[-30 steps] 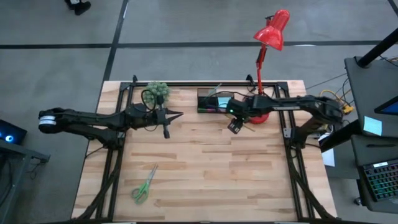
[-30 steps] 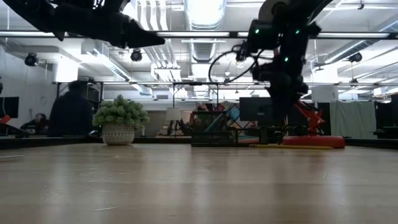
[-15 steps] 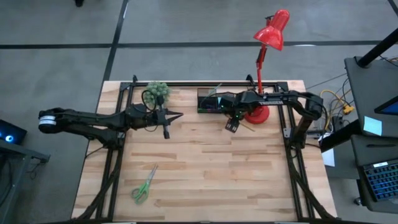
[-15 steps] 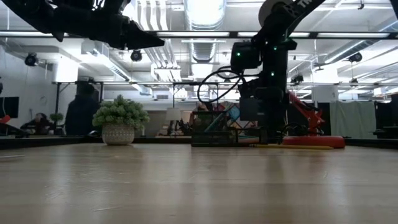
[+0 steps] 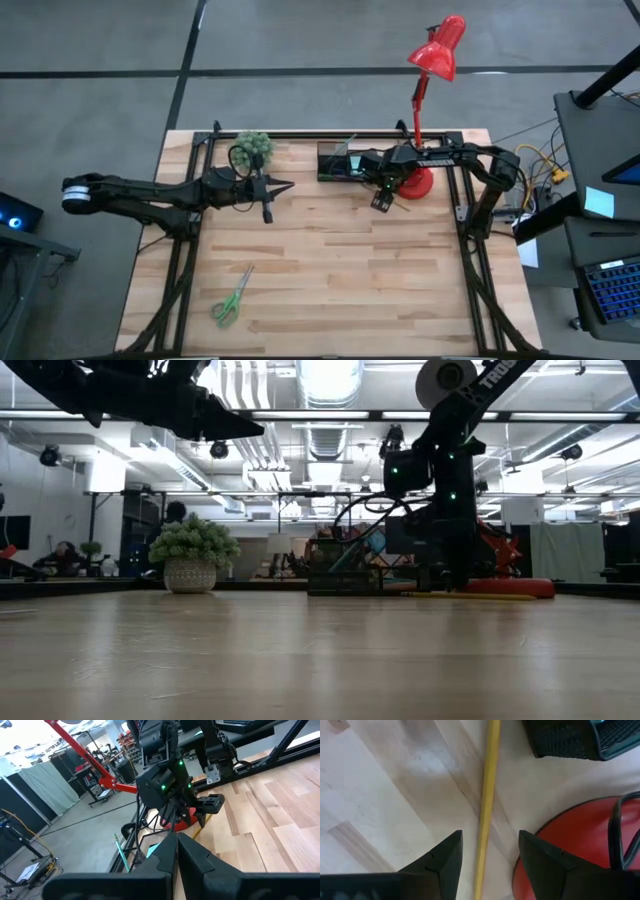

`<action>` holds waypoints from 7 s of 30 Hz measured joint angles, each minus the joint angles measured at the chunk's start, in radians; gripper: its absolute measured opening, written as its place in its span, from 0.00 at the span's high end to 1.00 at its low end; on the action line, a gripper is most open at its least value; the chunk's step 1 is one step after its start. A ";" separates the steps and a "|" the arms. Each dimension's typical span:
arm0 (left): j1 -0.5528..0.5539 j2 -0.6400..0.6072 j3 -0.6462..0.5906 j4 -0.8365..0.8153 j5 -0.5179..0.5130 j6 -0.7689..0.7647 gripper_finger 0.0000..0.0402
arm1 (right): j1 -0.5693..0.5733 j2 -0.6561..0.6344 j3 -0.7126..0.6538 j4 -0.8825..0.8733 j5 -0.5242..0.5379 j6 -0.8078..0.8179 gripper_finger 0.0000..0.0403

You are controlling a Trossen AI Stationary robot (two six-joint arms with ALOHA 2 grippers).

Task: Pick and place office supplies into organizer
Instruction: Put the yellow pencil into the desk organizer

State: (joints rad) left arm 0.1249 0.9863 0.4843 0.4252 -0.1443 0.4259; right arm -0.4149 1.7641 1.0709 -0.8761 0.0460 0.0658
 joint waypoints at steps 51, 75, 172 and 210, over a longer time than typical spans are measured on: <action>0.000 0.000 0.000 -0.016 0.000 0.000 1.00 | -0.038 0.092 0.007 0.060 -0.079 -0.130 0.83; 0.000 0.000 0.000 -0.016 0.000 0.000 1.00 | -0.038 0.089 0.009 0.051 -0.121 -0.093 0.98; 0.000 -0.002 0.000 -0.017 -0.004 -0.001 1.00 | -0.117 0.037 0.380 0.591 -0.334 -0.139 0.98; 0.000 -0.002 0.000 -0.025 -0.003 -0.001 1.00 | -0.165 0.098 0.375 0.671 -0.334 -0.360 0.98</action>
State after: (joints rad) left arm 0.1246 0.9848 0.4843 0.4006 -0.1474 0.4252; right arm -0.5802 1.8620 1.4456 -0.2052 -0.2878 -0.2942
